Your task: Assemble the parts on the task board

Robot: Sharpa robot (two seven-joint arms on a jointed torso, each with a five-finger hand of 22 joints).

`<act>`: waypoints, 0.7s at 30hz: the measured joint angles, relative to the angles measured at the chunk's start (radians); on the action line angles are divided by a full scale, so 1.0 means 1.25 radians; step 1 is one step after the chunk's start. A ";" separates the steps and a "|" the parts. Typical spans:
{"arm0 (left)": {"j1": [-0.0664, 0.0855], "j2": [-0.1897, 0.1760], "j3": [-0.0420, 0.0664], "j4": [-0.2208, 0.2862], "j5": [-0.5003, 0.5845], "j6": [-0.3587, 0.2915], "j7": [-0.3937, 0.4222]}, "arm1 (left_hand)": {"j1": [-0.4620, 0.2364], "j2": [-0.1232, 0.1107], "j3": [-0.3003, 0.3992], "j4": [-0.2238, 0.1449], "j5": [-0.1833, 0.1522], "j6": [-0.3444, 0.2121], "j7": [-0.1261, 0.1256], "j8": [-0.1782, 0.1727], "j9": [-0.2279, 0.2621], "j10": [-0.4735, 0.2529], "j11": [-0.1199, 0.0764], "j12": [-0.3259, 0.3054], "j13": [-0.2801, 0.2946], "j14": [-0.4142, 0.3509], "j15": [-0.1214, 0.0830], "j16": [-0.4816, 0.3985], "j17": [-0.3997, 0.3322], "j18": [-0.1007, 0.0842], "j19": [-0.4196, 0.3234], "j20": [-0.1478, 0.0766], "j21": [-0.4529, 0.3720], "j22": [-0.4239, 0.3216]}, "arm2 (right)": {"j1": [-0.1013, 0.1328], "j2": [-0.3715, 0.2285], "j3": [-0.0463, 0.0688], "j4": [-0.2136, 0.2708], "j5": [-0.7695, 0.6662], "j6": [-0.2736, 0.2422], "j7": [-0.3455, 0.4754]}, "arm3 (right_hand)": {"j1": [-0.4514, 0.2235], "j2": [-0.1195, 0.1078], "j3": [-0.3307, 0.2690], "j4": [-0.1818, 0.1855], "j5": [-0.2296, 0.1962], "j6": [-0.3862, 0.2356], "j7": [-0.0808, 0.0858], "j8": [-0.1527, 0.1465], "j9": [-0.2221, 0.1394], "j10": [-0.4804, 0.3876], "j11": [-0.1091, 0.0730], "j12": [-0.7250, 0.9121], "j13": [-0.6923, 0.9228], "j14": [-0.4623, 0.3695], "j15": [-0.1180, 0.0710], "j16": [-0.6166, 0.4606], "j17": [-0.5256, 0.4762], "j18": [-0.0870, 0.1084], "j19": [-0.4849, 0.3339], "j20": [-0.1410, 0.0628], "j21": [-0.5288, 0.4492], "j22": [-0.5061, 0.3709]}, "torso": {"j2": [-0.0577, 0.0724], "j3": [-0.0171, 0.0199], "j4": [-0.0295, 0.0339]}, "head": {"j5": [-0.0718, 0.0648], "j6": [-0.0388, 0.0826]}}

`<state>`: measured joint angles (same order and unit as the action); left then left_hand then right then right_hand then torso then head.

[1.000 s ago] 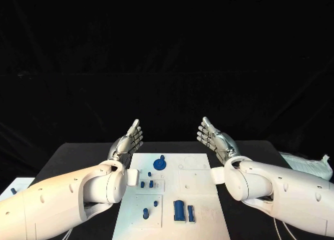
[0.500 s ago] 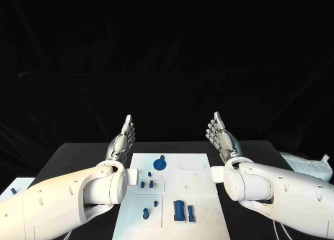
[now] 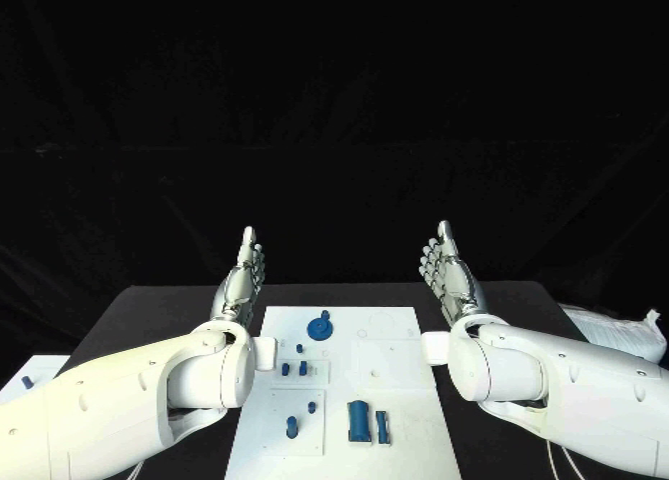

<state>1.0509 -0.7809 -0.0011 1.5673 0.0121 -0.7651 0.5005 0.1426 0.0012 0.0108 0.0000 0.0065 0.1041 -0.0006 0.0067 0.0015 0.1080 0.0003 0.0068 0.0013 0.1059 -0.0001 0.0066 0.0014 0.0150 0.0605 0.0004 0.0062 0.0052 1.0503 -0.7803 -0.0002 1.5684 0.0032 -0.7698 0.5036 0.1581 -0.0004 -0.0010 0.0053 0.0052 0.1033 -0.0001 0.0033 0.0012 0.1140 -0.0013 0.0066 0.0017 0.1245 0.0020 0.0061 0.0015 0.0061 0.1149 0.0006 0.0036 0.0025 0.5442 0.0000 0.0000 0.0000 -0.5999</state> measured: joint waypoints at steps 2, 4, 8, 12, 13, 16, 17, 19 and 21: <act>0.000 0.000 0.000 0.000 0.000 0.000 0.000 | -0.007 -0.002 0.000 0.000 0.000 -0.005 0.001 0.000 0.000 -0.003 0.000 0.000 0.000 -0.009 0.000 0.000 0.000 0.000 -0.014 0.001 0.000 -0.001 | 0.000 0.000 0.000 0.000 0.000 0.000 0.000 | -0.039 0.000 0.000 0.000 0.000 -0.061 0.000 0.000 0.000 -0.037 0.002 0.000 0.000 -0.041 -0.001 0.000 0.000 0.000 -0.037 0.000 0.000 -0.001 | 0.000 0.0000 0.0000 | 0.000 0.000; 0.000 0.000 0.000 0.000 0.000 -0.001 0.000 | -0.014 -0.002 -0.003 0.000 0.000 -0.026 0.001 0.000 0.000 -0.016 0.000 0.000 0.000 -0.028 0.001 0.000 0.000 0.000 -0.023 -0.001 0.000 -0.002 | 0.000 0.000 0.000 0.000 0.001 -0.001 0.001 | -0.103 0.000 0.000 0.000 0.000 -0.079 0.000 0.000 0.000 -0.084 0.001 0.000 0.000 -0.091 -0.002 0.000 0.000 0.000 -0.085 -0.001 0.000 -0.001 | 0.000 0.0000 0.0000 | 0.000 0.000; 0.000 0.000 0.000 0.000 -0.001 -0.001 0.001 | -0.100 -0.001 -0.005 0.001 0.000 -0.079 0.000 0.000 0.000 -0.082 0.000 0.000 0.000 -0.080 0.000 0.000 0.000 0.000 -0.046 -0.001 0.000 -0.003 | 0.000 0.000 0.000 0.000 0.001 -0.002 0.001 | -0.120 0.000 0.000 0.000 0.000 -0.080 0.000 0.000 0.000 -0.087 0.001 0.000 0.000 -0.096 -0.002 0.000 0.000 0.000 -0.088 0.000 0.000 -0.001 | 0.000 0.0000 0.0000 | 0.000 0.000; 0.000 0.000 0.000 0.000 -0.001 -0.002 0.001 | -0.108 -0.001 -0.005 0.001 0.000 -0.079 0.000 0.000 0.000 -0.082 0.000 0.000 0.000 -0.080 0.000 0.000 0.000 0.000 -0.046 -0.001 0.000 -0.003 | 0.000 0.000 0.000 0.000 0.002 -0.002 0.001 | -0.122 0.000 0.000 0.000 0.000 -0.080 0.000 0.000 0.000 -0.087 0.001 0.000 -0.001 -0.096 -0.002 0.000 0.000 0.000 -0.088 0.000 0.000 -0.001 | 0.000 0.0000 0.0000 | 0.000 0.000; 0.000 0.000 0.000 0.000 -0.001 -0.002 0.001 | -0.108 -0.001 -0.005 0.001 0.000 -0.079 0.000 0.000 0.000 -0.082 0.000 0.000 0.000 -0.080 0.000 0.000 0.000 0.000 -0.046 -0.001 0.000 -0.003 | 0.000 0.000 0.000 0.000 0.002 -0.002 0.001 | -0.122 0.000 0.000 0.000 0.000 -0.080 0.000 0.000 0.000 -0.087 0.001 0.000 -0.001 -0.096 -0.002 0.000 0.000 0.000 -0.088 0.000 0.000 -0.001 | 0.000 0.0000 0.0000 | 0.000 0.000; 0.000 0.000 0.000 0.000 -0.001 -0.002 0.001 | -0.108 -0.001 -0.005 0.001 0.000 -0.079 0.000 0.000 0.000 -0.082 0.000 0.000 0.000 -0.080 0.000 0.000 0.000 0.000 -0.046 -0.001 0.000 -0.003 | 0.000 0.000 0.000 0.000 0.002 -0.002 0.002 | -0.122 0.000 0.000 0.000 0.000 -0.080 0.000 0.000 0.000 -0.087 0.001 0.000 -0.001 -0.096 -0.002 0.000 0.000 0.000 -0.088 0.000 0.000 -0.001 | 0.000 0.0000 0.0000 | 0.000 0.000; 0.000 0.000 0.000 0.000 -0.001 -0.002 0.001 | -0.108 -0.001 -0.005 0.001 0.000 -0.079 0.000 0.000 0.000 -0.082 0.000 0.000 0.000 -0.080 0.000 0.000 0.000 0.000 -0.046 -0.001 0.000 -0.003 | 0.000 0.000 0.000 0.000 0.002 -0.002 0.002 | -0.122 0.000 0.000 0.000 0.000 -0.080 0.000 0.000 0.000 -0.087 0.001 0.000 -0.001 -0.096 -0.002 0.000 0.000 0.000 -0.088 0.000 0.000 -0.001 | 0.000 0.0000 0.0000 | 0.000 0.000; 0.000 0.000 0.000 0.000 -0.001 -0.002 0.001 | -0.108 -0.001 -0.005 0.001 0.000 -0.079 0.000 0.000 0.000 -0.082 0.000 0.000 0.000 -0.080 0.000 0.000 0.000 0.000 -0.046 -0.001 0.000 -0.003 | 0.000 0.000 0.000 0.000 0.002 -0.002 0.002 | -0.122 0.000 0.000 0.000 0.000 -0.080 0.000 0.000 0.000 -0.087 0.001 0.000 -0.001 -0.096 -0.002 0.000 0.000 0.000 -0.088 0.000 0.000 -0.001 | 0.000 0.0000 0.0000 | 0.000 0.000; 0.000 0.000 0.000 0.000 -0.001 -0.002 0.001 | -0.108 -0.001 -0.005 0.001 0.000 -0.079 0.000 0.000 0.000 -0.082 0.000 0.000 0.000 -0.080 0.000 0.000 0.000 0.000 -0.046 -0.001 0.000 -0.003 | 0.000 0.000 0.000 0.000 0.002 -0.002 0.002 | -0.122 0.000 0.000 0.000 0.000 -0.080 0.000 0.000 0.000 -0.087 0.001 0.000 -0.001 -0.096 -0.002 0.000 -0.001 0.000 -0.088 0.000 0.000 -0.001 | 0.000 0.0000 0.0000 | 0.000 0.000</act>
<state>1.0507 -0.7809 -0.0011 1.5676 0.0109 -0.7678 0.5022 0.0077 -0.0001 0.0040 0.0012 0.0066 0.0051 -0.0003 0.0067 0.0011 0.0054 -0.0001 0.0068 0.0016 0.0055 0.0002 0.0067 0.0016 0.0150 0.0034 -0.0002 0.0063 0.0009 1.0502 -0.7803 -0.0002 1.5686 0.0057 -0.7729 0.5057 0.0053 0.0001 -0.0011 0.0053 0.0053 0.0035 -0.0002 0.0034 0.0017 0.0054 0.0001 0.0066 0.0010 0.0051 -0.0002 0.0061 0.0008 0.0062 0.0047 0.0002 0.0037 0.0011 0.5442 0.0000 0.0000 0.0000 -0.5999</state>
